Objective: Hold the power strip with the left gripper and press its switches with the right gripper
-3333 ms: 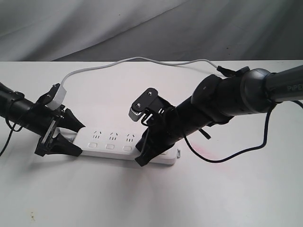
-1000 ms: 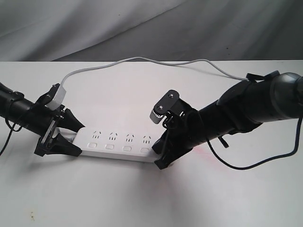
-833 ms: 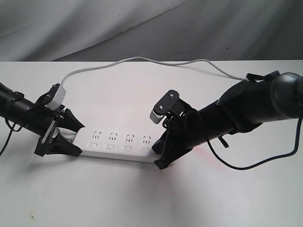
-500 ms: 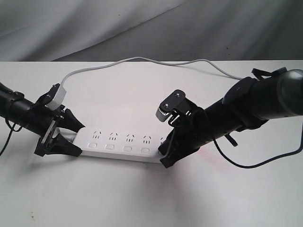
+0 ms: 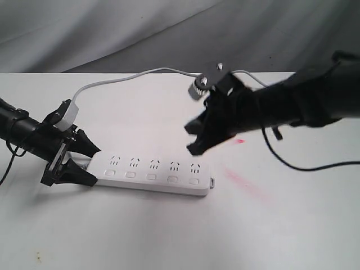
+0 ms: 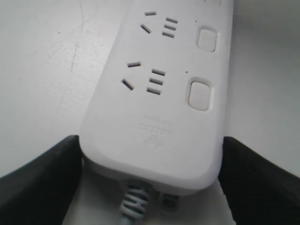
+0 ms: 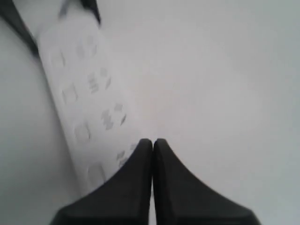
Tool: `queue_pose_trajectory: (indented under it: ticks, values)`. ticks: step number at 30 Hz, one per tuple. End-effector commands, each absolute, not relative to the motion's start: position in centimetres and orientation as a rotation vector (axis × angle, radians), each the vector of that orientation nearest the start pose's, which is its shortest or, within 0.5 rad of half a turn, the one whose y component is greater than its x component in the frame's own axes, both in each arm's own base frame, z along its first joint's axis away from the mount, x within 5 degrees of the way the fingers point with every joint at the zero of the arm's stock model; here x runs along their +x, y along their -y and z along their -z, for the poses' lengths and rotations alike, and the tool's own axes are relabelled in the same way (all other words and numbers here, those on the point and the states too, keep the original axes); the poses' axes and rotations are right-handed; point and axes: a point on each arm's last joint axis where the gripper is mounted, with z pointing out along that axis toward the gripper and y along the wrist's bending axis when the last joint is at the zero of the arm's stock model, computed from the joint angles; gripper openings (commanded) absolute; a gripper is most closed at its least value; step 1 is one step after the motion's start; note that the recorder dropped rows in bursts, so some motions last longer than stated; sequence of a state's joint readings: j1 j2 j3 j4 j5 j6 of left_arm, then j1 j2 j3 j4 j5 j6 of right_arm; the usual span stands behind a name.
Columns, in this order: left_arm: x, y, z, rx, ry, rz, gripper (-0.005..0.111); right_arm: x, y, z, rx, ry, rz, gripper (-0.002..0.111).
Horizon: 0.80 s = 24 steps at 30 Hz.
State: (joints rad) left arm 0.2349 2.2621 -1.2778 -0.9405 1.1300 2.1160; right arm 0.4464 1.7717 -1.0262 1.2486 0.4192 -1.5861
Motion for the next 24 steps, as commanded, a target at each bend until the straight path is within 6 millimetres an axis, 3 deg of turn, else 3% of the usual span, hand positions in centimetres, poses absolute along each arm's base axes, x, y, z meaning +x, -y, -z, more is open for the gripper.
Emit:
queue_pose_trajectory:
  ticks: [1, 17, 20, 24]
  values:
    - [36.5, -2.4, -5.3, 1.567, -2.086, 0.866, 0.063, 31.0, -18.0, -26.9, -0.987, -1.876, -0.433, 0.0]
    - [36.5, -2.4, -5.3, 1.566, -2.085, 0.869, 0.063, 26.6, -12.2, -38.9, -0.588, -1.563, -0.076, 0.0]
    - [36.5, -2.4, -5.3, 1.566, -2.085, 0.869, 0.063, 25.2, -11.3, -40.3, -0.561, -1.512, -0.049, 0.0]
    - [36.5, -2.4, -5.3, 1.566, -2.086, 0.864, 0.063, 23.0, -9.8, -40.7, -0.507, -1.482, -0.013, 0.0]
